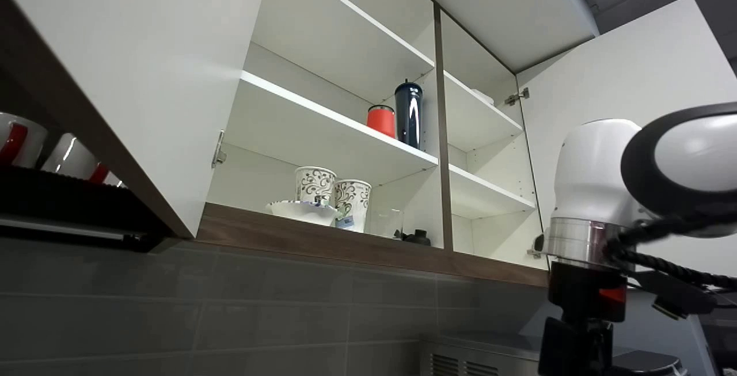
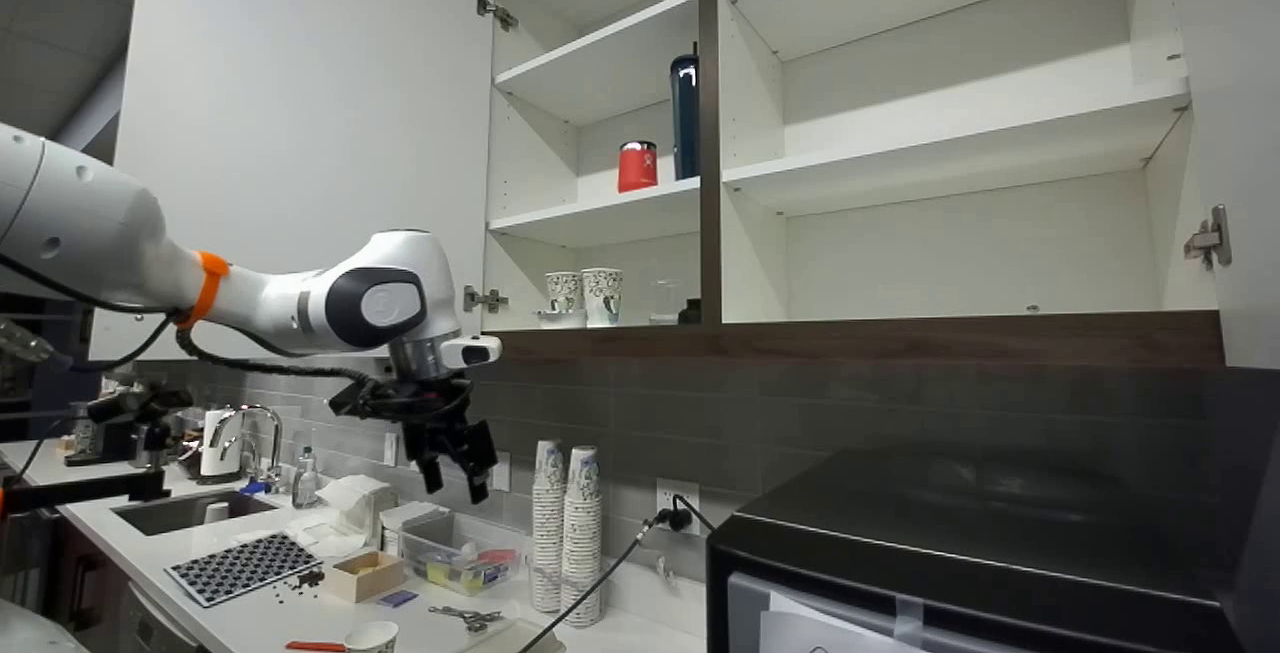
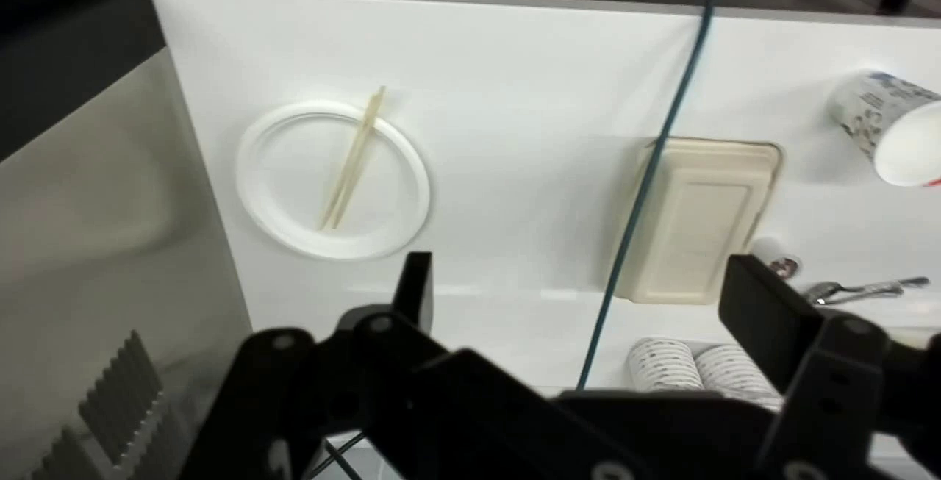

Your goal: Remove the plate and cup from inside the cabinet and place them on the counter top

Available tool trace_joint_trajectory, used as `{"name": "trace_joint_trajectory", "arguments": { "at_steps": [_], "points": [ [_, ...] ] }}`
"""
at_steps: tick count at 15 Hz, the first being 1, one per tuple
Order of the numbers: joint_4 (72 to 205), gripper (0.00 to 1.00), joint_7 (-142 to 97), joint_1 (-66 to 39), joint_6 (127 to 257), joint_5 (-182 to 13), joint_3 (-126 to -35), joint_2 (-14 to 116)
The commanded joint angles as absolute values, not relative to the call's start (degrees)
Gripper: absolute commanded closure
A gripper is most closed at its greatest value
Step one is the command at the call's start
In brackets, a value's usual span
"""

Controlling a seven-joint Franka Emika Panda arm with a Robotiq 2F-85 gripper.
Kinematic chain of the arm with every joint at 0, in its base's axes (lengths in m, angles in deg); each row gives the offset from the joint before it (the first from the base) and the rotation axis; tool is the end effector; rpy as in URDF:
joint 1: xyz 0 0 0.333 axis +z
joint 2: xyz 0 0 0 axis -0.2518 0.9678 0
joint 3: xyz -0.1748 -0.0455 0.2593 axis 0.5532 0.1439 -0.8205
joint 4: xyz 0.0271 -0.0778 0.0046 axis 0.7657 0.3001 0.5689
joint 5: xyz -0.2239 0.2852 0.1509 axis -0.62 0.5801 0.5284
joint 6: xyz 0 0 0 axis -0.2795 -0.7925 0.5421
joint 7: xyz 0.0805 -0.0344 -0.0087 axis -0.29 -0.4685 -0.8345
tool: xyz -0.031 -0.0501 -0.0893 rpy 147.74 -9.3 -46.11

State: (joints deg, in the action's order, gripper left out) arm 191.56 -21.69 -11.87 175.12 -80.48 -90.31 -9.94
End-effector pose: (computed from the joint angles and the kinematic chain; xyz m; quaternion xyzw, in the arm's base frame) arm 0.3396 0.0581 0.5468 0.9892 0.0121 0.1458 0.0095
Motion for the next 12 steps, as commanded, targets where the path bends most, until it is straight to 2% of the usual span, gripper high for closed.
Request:
{"name": "trace_joint_trajectory", "arguments": {
  "at_steps": [1,5,6,12],
  "points": [
    [182.8,0.00,-14.7,-10.5,172.8,-72.7,-90.8,-3.9],
    [175.3,0.00,-3.4,-12.5,175.1,-68.7,-94.3,-1.4],
    [178.9,0.00,-8.8,-11.3,174.8,-70.1,-92.6,-3.7],
    [174.6,0.00,-1.4,-12.5,174.7,-68.8,-94.3,-1.6]
  ]
}}
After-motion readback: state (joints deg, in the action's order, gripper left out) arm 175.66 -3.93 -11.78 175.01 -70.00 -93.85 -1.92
